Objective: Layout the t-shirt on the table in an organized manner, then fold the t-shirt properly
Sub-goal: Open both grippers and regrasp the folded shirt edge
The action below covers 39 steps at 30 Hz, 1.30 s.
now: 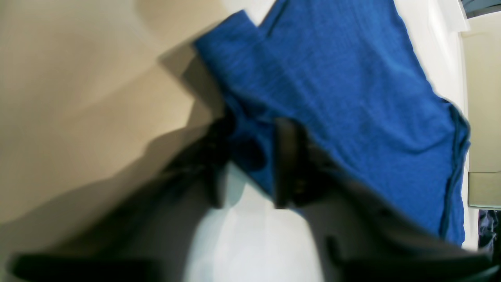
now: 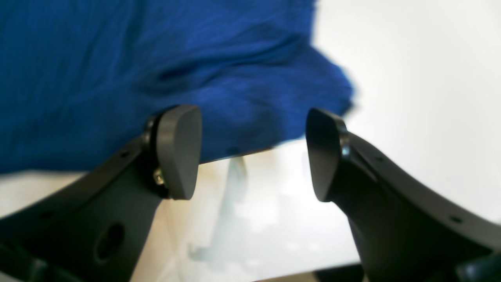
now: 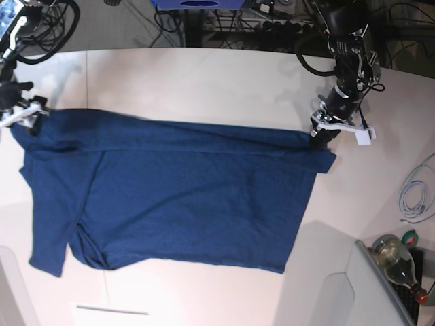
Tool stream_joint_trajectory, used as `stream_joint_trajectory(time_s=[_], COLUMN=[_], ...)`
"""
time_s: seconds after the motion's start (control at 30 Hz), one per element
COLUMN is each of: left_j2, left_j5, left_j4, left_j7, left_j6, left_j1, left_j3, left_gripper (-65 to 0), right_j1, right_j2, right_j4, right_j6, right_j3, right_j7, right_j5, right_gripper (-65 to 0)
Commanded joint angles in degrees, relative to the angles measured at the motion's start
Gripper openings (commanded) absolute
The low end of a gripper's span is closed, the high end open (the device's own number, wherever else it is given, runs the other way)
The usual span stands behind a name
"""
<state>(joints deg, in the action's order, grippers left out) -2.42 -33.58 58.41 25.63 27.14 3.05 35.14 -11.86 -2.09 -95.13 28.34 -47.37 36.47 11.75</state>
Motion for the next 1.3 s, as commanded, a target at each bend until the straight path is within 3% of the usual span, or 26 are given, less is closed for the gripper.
stream_joint_trajectory(time_s=[0.0,0.07,0.3,0.4,0.6,0.73,1.03,1.27], left_j2=[-0.3,-0.3,-0.3,-0.3,-0.4,-0.4,-0.4,-0.4], left_j5=[0.9,0.9,0.9,1.0,1.0,1.0,1.0,1.0], left_j4=[0.2,0.2,0.2,0.2,0.2,0.2,0.2,0.5], left_j7=[1.4,1.5,1.5,1.6,1.6,1.6,1.7,4.5], left_j6=[-0.6,-0.6,-0.6,-0.6,-0.6,-0.6,-0.6,-0.6], left_j1=[0.2,0.2,0.1,0.2,0.2,0.2,0.2,0.1], left_j3=[0.0,0.0,0.0,0.0,0.0,0.0,0.0,0.1], left_gripper=[-59.7,-65.0,-65.0,-65.0,-65.0,-65.0,-65.0,-65.0], right_j1=[1.2,2.8,3.4,4.3,4.7,5.5,10.5,12.7], right_j2=[-0.4,-1.6,-3.7,-3.8,-0.9,2.0,7.2,7.7], right_j4=[-0.8,-0.8,0.1,3.9,13.7,21.1,37.2,40.3], right_j6=[-0.1,0.3,0.4,0.4,0.4,0.4,0.4,0.5], right_j3=[-2.4,-6.6,-10.3,-12.3,-15.0,-14.6,-14.6,-12.9], right_j7=[-1.3,-1.0,-1.0,-1.0,-1.0,-1.0,-0.9,-0.9], right_j5=[0.5,0.5,0.6,4.9,15.9,19.6,19.9,19.7], right_gripper=[-25.4,-25.4,-24.5,-24.3,-24.3,-24.3,-24.5,-25.4])
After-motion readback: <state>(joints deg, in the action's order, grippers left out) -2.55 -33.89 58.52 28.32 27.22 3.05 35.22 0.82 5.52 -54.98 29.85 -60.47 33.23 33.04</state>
